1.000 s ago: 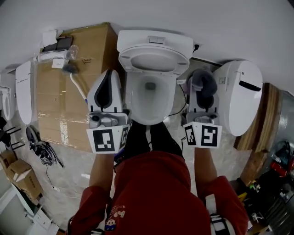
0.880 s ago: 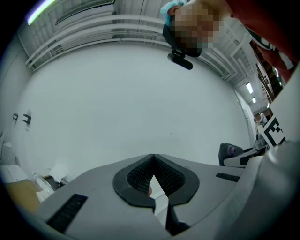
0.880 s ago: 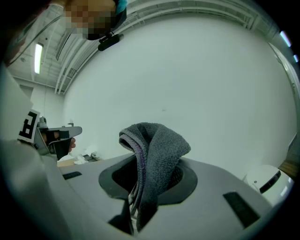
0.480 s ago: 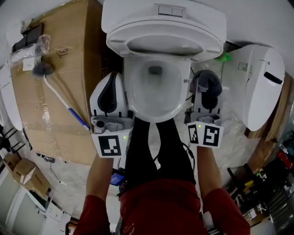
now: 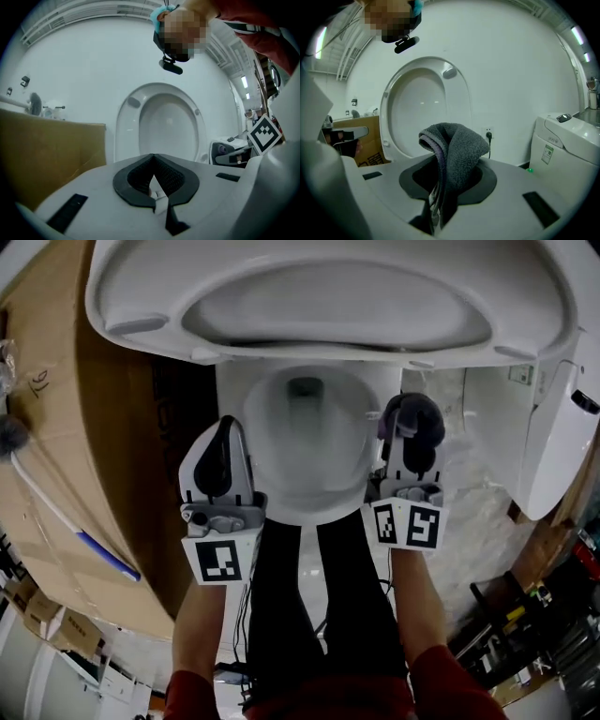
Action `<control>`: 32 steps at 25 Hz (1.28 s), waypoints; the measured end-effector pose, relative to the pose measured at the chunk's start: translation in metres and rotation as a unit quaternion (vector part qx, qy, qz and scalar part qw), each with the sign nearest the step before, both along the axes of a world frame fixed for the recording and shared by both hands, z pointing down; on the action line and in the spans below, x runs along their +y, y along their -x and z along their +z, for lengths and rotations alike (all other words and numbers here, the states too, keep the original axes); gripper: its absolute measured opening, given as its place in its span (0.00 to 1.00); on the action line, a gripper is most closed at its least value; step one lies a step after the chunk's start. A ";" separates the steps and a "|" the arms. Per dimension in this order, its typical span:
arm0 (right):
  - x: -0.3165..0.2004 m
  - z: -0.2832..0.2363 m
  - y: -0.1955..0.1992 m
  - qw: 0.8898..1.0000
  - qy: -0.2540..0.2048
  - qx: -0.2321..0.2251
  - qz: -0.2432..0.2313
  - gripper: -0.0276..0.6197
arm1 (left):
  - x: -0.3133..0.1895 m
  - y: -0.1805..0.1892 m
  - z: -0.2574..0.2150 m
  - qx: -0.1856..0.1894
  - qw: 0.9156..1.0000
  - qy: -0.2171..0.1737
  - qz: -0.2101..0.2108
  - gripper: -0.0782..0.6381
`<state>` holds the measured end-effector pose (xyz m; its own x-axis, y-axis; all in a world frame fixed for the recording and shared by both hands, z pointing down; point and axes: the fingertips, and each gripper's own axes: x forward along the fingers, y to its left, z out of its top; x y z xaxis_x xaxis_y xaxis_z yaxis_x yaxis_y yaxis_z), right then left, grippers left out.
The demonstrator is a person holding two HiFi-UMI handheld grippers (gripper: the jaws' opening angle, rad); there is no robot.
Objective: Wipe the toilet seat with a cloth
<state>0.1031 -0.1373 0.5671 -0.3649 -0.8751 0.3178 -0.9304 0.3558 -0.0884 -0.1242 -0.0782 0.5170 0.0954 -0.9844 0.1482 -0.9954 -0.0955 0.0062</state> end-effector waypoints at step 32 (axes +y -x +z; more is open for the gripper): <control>-0.047 0.079 0.076 0.996 0.091 0.002 -0.002 0.17 | 0.038 0.041 0.015 0.025 0.997 0.029 -0.061 0.12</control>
